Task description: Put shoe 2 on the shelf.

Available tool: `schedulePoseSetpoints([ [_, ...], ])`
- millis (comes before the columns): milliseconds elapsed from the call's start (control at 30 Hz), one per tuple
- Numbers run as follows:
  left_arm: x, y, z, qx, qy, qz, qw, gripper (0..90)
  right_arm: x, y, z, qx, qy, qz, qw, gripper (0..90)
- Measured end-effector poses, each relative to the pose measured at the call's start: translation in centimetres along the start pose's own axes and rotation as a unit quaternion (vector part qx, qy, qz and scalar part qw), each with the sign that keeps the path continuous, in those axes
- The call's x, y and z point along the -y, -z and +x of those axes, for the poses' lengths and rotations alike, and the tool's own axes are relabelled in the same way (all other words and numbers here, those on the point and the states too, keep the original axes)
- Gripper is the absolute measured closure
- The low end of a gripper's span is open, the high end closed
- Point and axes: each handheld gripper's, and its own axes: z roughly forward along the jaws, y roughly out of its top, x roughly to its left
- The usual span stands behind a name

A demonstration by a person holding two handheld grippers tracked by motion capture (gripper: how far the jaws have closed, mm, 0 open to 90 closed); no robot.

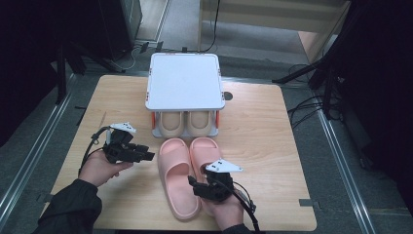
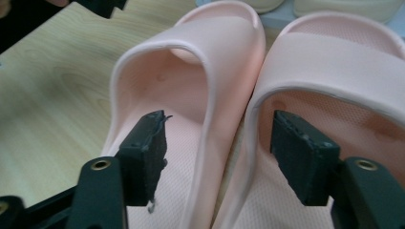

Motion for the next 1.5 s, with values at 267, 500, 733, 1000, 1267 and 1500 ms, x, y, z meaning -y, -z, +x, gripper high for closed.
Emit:
schedulePoseSetpoints([
  [267,0.0,0.0,0.0,0.000,0.002,0.000,1.0000,53.3,-0.7,-2.5,0.1,0.027,-0.017,0.007,0.9995,36.9],
  [500,0.0,0.0,0.1,0.002,0.002,0.001,1.0000,53.2,-1.4,-3.6,0.4,0.039,-0.021,0.009,0.9990,38.7],
  [733,0.0,0.0,0.1,0.000,0.001,0.002,1.0000,53.2,-1.6,-4.2,0.7,0.067,-0.027,0.005,0.9974,46.7],
  [1000,0.0,0.0,0.2,-0.001,0.001,0.002,1.0000,53.2,-1.6,-4.2,0.6,0.083,-0.024,0.008,0.9962,62.2],
  [1267,0.1,0.1,0.4,-0.002,0.004,0.001,1.0000,53.1,-1.8,-3.6,-0.4,0.063,-0.043,0.015,0.9970,74.1],
  [1500,0.1,0.5,0.5,-0.005,0.005,-0.007,1.0000,53.2,-1.9,-3.1,-0.8,0.044,-0.038,0.013,0.9982,76.6],
])
